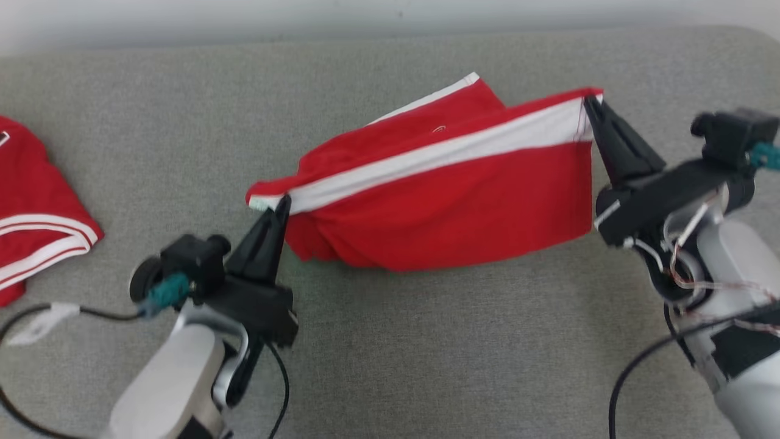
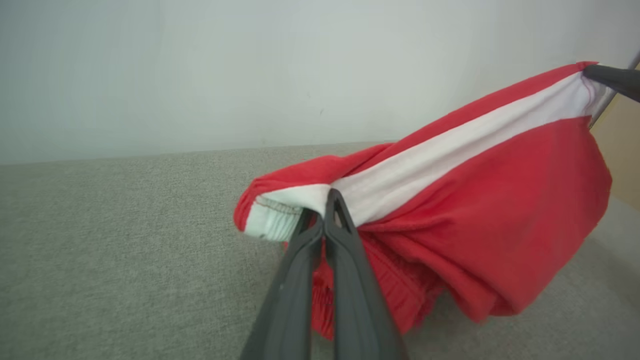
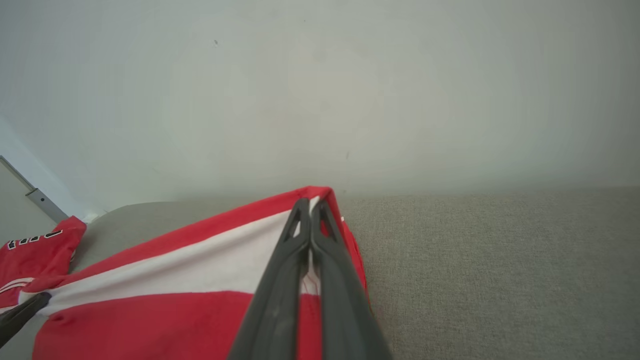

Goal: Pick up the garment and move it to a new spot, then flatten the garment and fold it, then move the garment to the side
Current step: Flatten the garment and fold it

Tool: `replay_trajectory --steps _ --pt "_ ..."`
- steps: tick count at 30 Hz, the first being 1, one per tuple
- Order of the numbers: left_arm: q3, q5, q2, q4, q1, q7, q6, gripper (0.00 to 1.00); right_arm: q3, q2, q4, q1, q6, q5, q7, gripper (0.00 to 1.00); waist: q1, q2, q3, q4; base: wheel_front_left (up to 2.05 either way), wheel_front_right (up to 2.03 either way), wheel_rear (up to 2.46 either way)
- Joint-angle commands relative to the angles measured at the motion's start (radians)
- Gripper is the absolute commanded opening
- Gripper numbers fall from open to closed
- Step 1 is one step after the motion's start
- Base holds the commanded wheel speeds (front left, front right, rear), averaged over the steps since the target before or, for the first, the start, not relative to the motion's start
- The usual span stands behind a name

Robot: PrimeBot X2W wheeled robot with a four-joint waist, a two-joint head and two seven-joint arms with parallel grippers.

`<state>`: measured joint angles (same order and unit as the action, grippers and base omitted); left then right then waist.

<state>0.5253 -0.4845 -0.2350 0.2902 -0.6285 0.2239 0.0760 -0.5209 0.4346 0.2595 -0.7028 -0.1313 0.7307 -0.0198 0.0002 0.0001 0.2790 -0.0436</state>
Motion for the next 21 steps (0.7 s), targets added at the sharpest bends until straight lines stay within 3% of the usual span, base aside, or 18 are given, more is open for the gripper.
replay_trajectory --steps 1,13,21 --pt "-0.005 -0.004 0.008 0.027 -0.037 0.001 -0.009 0.00 -0.015 -0.003 0.036 -0.044 0.001 0.012 -0.002 0.00 -0.0002 -0.0001 0.041 0.022 0.00 0.00 0.00" --pt "0.025 0.007 0.093 0.353 -0.327 -0.031 -0.078 0.00 -0.204 -0.049 0.440 -0.413 0.001 0.044 -0.029 0.00 -0.0002 -0.0001 0.147 0.068 0.00 0.00 0.00" --pt "0.053 0.017 0.140 0.474 -0.421 0.005 -0.107 0.00 -0.294 -0.089 0.657 -0.558 0.001 0.056 -0.091 0.00 -0.0002 -0.0001 0.197 0.091 0.00 0.00 0.00"
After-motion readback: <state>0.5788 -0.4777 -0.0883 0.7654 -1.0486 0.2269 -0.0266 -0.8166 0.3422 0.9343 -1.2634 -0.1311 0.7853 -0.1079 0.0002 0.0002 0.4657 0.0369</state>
